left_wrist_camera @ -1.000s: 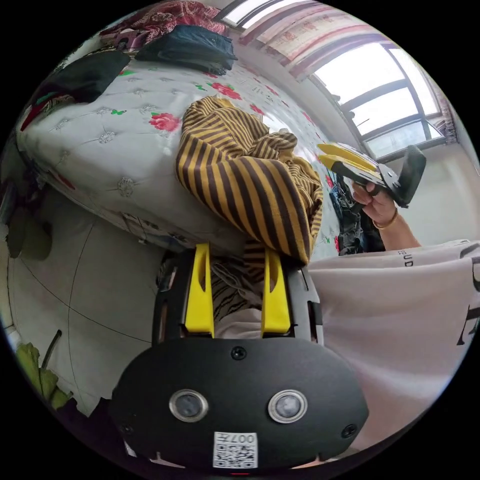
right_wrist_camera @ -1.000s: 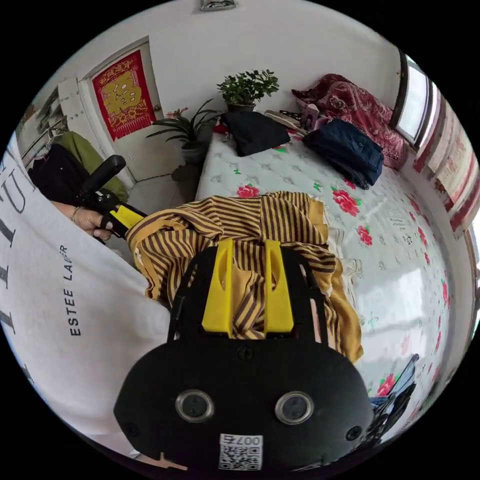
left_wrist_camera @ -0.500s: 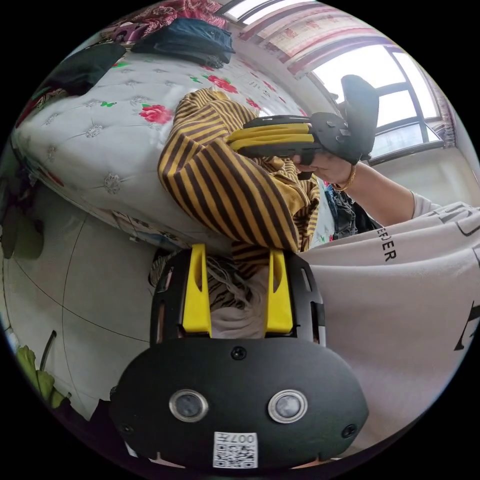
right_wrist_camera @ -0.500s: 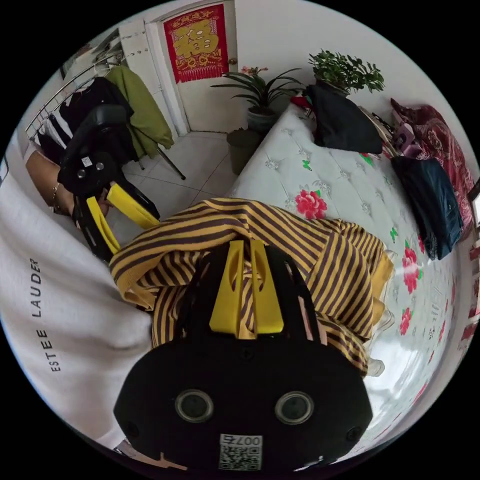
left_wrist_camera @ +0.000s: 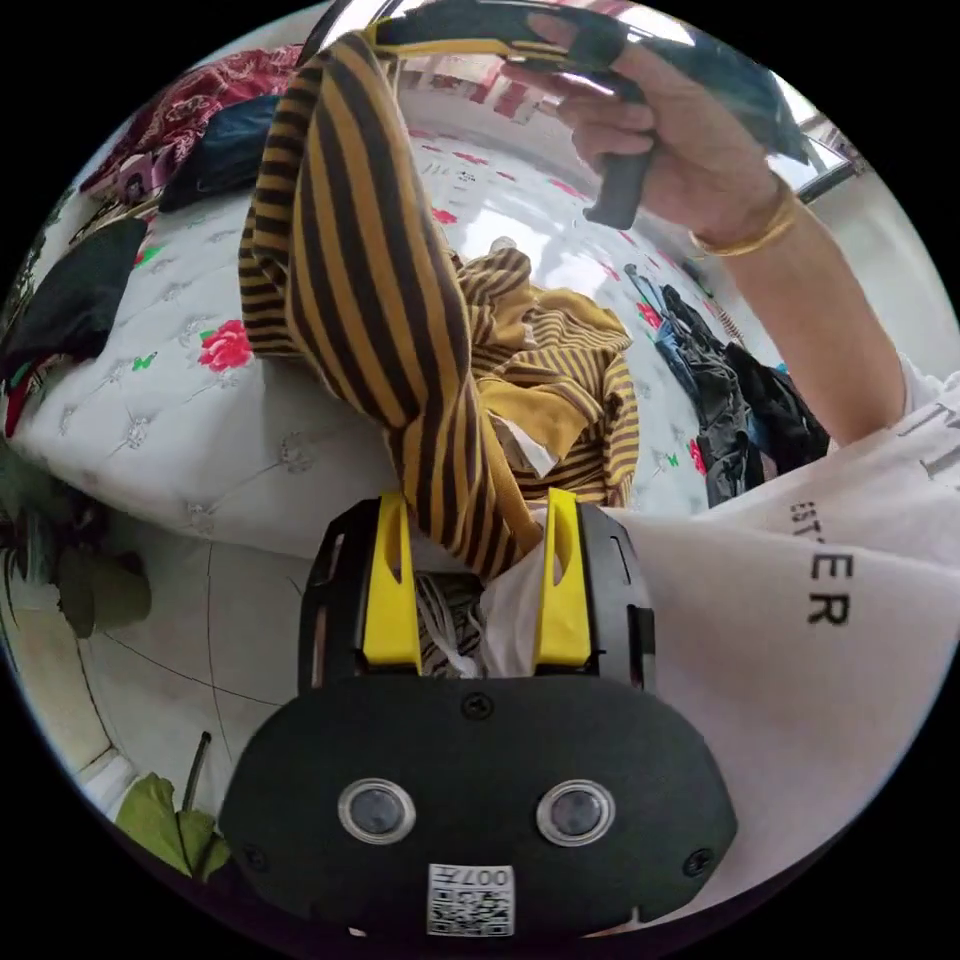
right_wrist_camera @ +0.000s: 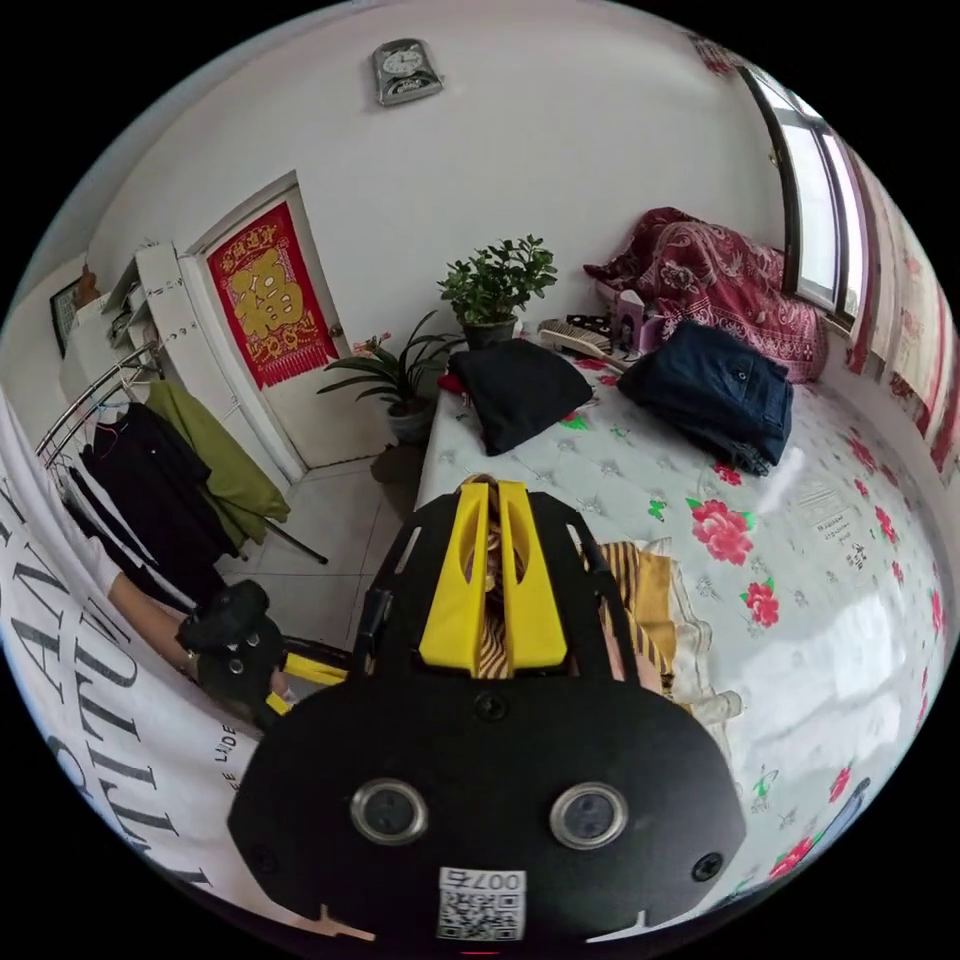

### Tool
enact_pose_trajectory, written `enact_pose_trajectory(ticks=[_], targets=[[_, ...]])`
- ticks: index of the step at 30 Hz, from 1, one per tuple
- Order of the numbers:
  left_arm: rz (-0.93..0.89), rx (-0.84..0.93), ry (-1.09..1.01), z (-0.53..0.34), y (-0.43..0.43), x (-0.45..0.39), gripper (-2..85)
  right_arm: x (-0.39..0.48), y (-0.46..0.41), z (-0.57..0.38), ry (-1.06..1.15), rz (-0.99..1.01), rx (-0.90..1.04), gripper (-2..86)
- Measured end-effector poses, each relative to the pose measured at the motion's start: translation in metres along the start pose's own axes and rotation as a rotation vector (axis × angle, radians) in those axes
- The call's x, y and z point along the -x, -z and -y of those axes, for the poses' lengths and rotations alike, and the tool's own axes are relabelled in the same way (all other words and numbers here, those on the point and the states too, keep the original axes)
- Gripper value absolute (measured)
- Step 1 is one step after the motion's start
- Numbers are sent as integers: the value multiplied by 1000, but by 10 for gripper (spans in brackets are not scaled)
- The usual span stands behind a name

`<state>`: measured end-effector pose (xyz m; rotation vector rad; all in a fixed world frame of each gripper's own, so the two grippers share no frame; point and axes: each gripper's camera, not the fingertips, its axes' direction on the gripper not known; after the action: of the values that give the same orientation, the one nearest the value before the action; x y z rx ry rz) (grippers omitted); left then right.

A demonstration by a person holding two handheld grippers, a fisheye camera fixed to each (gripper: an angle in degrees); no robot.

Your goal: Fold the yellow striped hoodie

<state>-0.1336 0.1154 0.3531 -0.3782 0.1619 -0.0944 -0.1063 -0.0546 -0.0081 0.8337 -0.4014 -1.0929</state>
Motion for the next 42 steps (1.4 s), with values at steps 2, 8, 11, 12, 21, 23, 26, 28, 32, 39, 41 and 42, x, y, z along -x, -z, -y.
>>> enact_pose_trajectory(ticks=[2, 8, 11, 12, 21, 23, 26, 28, 32, 39, 41, 42], targets=[[8, 26, 65, 8, -15, 6, 105, 5, 39, -3, -3, -73, -58, 0], [55, -261, 58, -18, 72, 11, 47, 9, 193, -46, -46, -392, -219, 0], [116, -456, -10, -36, 141, -10, 44, 25, 277, -79, -84, -482, -334, 2], [164, -534, -56, -42, 168, -27, 44, 39, 308, -90, -78, -519, -387, 2], [623, -1297, -310, -135, 300, -182, 41, 179, 466, -152, 134, -875, -846, -1], [615, -1387, -308, -148, 315, -198, 41, 196, 474, -159, 166, -945, -894, -1], [595, -1440, -317, -154, 334, -214, 41, 206, 478, -164, 197, -1040, -901, -1], [582, -1429, -329, -144, 339, -219, 42, 196, 474, -164, 206, -1081, -876, -1], [578, -1349, -325, -95, 329, -215, 43, 141, 455, -150, 147, -1090, -743, -1], [359, -672, -144, 133, 230, -127, 120, -141, 333, -170, -427, -819, -247, 1], [352, -545, -50, 145, 200, -97, 130, -180, 309, -219, -619, -745, -198, 3], [337, -505, -21, 137, 184, -82, 127, -183, 291, -254, -640, -731, -183, 5]])
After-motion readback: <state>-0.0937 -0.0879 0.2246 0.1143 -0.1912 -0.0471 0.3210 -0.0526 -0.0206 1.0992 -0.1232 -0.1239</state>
